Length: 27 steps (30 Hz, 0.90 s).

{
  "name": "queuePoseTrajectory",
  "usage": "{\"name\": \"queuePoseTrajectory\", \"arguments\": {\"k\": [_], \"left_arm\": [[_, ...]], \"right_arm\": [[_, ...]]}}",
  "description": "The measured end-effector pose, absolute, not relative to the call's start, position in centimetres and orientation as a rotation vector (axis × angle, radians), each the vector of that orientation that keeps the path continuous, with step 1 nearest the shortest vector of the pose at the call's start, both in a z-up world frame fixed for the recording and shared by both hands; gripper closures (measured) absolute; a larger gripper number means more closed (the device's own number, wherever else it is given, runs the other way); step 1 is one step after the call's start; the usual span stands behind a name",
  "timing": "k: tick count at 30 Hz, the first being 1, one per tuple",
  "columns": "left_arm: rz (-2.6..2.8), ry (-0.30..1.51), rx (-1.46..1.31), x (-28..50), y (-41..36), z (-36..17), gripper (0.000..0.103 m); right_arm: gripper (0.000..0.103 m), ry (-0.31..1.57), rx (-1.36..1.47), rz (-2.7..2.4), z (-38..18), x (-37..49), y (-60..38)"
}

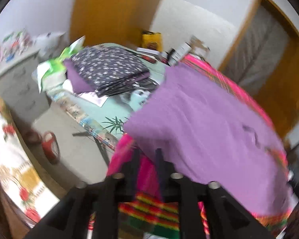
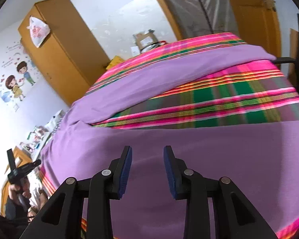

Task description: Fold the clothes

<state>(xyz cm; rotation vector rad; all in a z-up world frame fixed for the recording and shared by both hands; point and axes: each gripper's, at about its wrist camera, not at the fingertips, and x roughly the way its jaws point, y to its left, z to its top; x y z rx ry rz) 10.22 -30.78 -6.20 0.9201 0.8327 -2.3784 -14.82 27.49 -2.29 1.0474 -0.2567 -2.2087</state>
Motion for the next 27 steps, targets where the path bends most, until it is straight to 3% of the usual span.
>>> {"name": "queuePoseTrajectory", "arguments": {"k": [8, 10, 11, 22, 27], "left_arm": [[-2.342, 1.114, 0.872, 9.4, -33.9, -8.5, 0.078], [-2.353, 1.09, 0.856, 9.7, -33.6, -8.0, 0.094], [-2.36, 1.073, 0.848, 9.8, -33.4, -7.8, 0.096], [-2.362, 0.973, 0.939, 9.9, -33.4, -7.7, 0.092], [-2.364, 0.919, 0.915, 10.7, -32.4, -6.7, 0.091]], "right_arm": [[0.069, -0.257, 1.05, -2.167, -2.7, -13.9, 25.8], [0.069, -0.258, 1.051, -2.165, -2.7, -13.9, 25.5], [0.069, -0.258, 1.049, -2.166, -2.6, -13.9, 25.5], [0.069, -0.216, 1.032, -2.096, -2.2, -13.3, 22.9], [0.069, -0.084, 0.982, -1.988, -1.9, -11.3, 19.1]]}}
